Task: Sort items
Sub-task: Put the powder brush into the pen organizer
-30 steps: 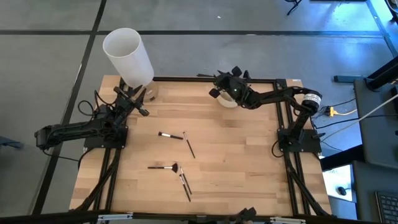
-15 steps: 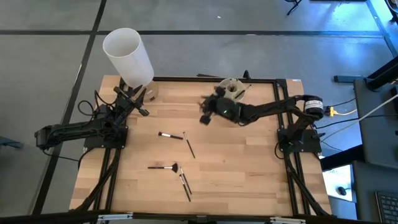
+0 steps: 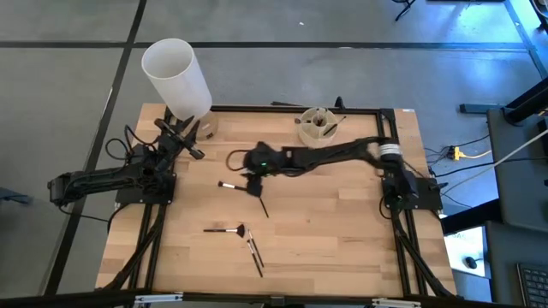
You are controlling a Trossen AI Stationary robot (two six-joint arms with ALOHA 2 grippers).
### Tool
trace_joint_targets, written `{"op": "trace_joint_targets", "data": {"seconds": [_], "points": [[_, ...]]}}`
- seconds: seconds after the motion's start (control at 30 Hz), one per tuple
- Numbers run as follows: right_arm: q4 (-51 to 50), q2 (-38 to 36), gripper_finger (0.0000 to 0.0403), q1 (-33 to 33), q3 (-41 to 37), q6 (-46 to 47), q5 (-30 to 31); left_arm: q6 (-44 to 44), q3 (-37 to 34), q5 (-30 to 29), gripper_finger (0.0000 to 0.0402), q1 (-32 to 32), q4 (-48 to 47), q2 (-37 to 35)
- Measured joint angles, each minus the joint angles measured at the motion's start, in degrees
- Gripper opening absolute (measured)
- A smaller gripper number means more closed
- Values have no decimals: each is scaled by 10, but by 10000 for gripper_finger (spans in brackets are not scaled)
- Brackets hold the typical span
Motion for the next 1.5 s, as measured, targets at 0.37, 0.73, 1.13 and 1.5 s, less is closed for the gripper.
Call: {"op": "trace_joint_targets", "data": {"seconds": [0.37, 0.73, 1.13, 1.5], "points": [[-32, 214, 167, 0, 269, -68, -36, -4, 0, 2, 95, 33, -15, 0], [-54, 290, 247, 4, 330, -62, -69, -39, 0, 44, 95, 57, -22, 0], [-52, 291, 23, 4, 332, -36, -68, -39, 0, 47, 95, 62, -22, 0], [-79, 195, 8, 57, 336, -142, 118, -39, 0, 47, 95, 62, -47, 0]]}}
